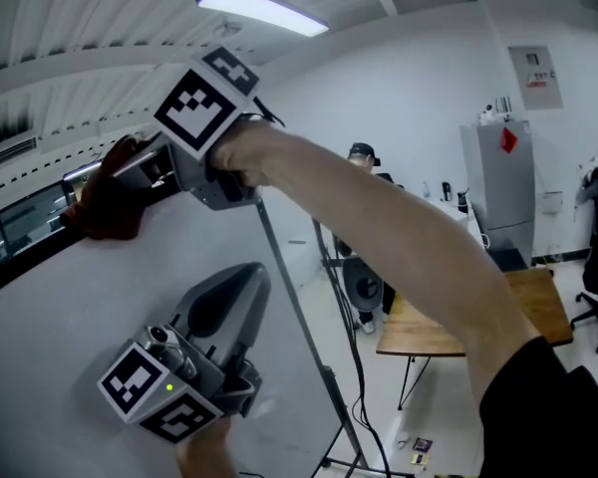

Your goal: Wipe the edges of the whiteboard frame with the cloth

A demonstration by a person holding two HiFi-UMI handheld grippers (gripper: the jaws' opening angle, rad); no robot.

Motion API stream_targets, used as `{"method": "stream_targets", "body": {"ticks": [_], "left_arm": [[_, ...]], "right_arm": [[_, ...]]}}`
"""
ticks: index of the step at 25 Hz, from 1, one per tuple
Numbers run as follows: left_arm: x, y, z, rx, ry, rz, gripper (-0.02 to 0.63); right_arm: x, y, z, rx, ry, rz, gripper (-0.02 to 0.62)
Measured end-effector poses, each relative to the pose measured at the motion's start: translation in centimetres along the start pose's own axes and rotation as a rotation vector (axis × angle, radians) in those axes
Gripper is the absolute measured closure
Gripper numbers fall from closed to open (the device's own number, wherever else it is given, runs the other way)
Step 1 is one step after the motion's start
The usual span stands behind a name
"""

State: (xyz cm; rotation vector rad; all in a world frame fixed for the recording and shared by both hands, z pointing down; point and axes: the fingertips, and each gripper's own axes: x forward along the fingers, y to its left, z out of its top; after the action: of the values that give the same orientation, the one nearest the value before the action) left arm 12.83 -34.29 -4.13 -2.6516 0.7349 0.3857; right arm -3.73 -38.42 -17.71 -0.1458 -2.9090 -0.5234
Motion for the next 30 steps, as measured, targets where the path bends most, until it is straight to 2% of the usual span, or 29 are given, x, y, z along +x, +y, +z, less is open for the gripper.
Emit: {"method": "stream_targets", "body": {"ticks": [4,11,20,25,30], "left_arm": [[-0.1,0.8,-0.7,-0.003,0.013,0.048,0.615],[-0.1,1.8,-1.6,-0.011,0.039,0.065,0.615],[0.4,4.5,-2.9,-0.02,0.002,-0.046,0.615],[0.5,4.5,-1.8,-0.024,-0.032,-0.13,0.615],[1.3,2.3,-1.9,-0.045,-0.044,-0.189,0.615]], "right_arm": [[0.4,-0.7,-0.2,0.005,-0.022,0.017,0.46],[0.8,-1.1,-0.3,0.007,-0.044,0.041,0.46],[1.0,-3.8,-1.6,0.002,-0.009,0.011,0.46],[0.4,-5.5,-1.3,-0.06,0.03,-0.071,0.46],[-1.6,-5.5,-1.7,-0.046,0.016,-0.117,0.46]]}}
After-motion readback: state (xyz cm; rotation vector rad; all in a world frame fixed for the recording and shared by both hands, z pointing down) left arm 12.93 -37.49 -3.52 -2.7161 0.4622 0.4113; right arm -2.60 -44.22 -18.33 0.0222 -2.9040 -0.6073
